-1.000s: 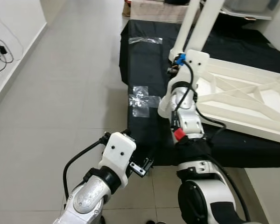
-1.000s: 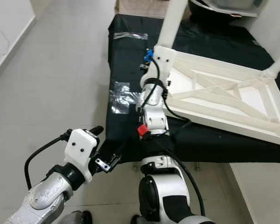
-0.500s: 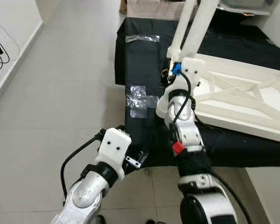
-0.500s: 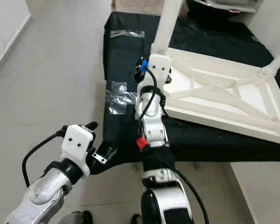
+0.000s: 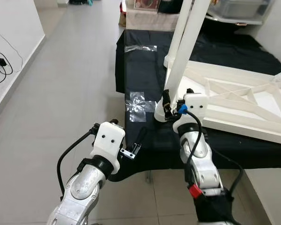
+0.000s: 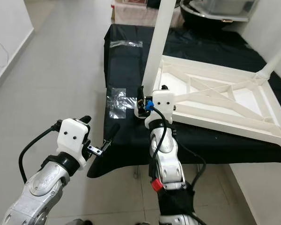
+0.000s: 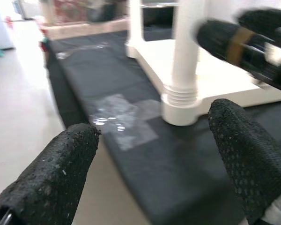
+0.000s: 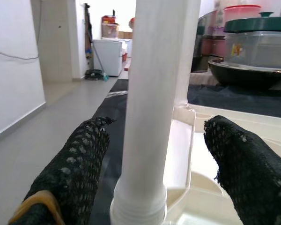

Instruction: Building children table

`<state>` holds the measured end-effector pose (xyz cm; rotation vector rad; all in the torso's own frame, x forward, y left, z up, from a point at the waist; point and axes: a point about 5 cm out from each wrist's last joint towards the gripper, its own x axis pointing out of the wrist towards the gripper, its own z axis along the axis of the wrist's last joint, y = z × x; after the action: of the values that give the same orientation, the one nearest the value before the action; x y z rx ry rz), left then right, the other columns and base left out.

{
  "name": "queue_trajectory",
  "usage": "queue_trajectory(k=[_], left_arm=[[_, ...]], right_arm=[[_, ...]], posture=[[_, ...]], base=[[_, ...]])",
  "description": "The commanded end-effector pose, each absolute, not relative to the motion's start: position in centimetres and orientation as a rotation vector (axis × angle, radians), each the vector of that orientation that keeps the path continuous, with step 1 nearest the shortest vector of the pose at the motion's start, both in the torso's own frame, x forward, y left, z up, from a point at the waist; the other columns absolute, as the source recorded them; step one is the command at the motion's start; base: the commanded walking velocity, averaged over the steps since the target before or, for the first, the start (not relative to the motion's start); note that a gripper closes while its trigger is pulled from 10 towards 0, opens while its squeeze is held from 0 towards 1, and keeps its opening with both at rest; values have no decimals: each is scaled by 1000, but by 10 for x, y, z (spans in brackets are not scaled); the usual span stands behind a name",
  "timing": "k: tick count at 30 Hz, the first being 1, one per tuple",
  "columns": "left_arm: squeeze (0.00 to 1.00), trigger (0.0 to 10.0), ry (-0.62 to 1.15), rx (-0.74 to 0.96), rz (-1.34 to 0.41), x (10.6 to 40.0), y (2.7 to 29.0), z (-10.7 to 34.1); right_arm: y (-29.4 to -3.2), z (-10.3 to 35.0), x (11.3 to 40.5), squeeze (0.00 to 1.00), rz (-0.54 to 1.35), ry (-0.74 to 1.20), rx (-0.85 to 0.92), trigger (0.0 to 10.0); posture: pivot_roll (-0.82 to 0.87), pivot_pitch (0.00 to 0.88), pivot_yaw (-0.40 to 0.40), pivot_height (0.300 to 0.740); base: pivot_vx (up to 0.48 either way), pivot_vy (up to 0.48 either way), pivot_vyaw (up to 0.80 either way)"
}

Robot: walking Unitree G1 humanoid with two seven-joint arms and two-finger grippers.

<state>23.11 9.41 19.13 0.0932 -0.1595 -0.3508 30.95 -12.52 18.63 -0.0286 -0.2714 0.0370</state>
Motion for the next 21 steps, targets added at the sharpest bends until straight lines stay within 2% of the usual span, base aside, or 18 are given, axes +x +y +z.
queue_trajectory(k=[1, 3, 7, 15, 21], left_arm=[[0, 10000, -141, 92, -284, 232, 103, 186], [0, 10000, -126, 90, -179, 229, 118, 182], [0, 10000, -117, 80, -89, 228, 132, 180], [0, 10000, -146, 87, -34, 237, 142, 185], [0, 10000, -159, 88, -45, 239, 139, 185]], right_arm=[[-135, 180, 301, 0, 18, -242, -54, 10000], [-149, 172, 293, 0, -46, -212, -86, 10000], [-159, 170, 292, 0, -104, -205, -90, 10000], [-159, 173, 304, 0, -133, -196, -89, 10000], [-158, 174, 308, 0, -144, -190, -77, 10000]], posture=[[95, 65, -65, 740], [94, 44, -59, 740], [91, 32, -59, 740], [94, 0, -59, 740], [92, 0, -61, 740]], base=[[0, 0, 0], [0, 0, -672], [0, 0, -669], [0, 0, 0], [0, 0, 0]])
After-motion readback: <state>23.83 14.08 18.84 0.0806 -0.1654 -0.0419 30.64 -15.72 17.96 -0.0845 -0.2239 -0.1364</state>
